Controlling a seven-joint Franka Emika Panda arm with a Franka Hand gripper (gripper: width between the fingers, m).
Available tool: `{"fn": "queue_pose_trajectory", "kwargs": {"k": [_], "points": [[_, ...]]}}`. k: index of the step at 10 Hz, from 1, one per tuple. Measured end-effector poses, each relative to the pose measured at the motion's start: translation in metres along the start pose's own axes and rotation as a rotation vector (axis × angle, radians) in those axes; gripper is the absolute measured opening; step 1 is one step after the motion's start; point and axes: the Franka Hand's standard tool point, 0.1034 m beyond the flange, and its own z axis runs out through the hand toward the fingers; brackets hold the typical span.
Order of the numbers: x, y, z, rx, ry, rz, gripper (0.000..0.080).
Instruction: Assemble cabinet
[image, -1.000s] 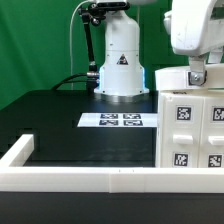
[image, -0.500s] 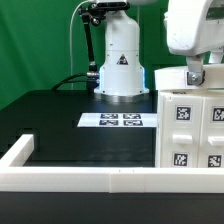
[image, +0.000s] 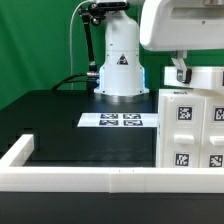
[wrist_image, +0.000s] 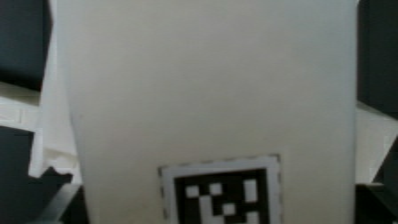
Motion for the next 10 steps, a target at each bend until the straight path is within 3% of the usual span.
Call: {"fn": "queue_pose_trajectory", "kwargs": {"k": [3,10], "points": [[0.0048,0.0026,0.0008,0.005,0.047,0.430,0.0563],[0.0052,0.0033,0.0003,0.033,0.050,1.063,0.0563]]}}
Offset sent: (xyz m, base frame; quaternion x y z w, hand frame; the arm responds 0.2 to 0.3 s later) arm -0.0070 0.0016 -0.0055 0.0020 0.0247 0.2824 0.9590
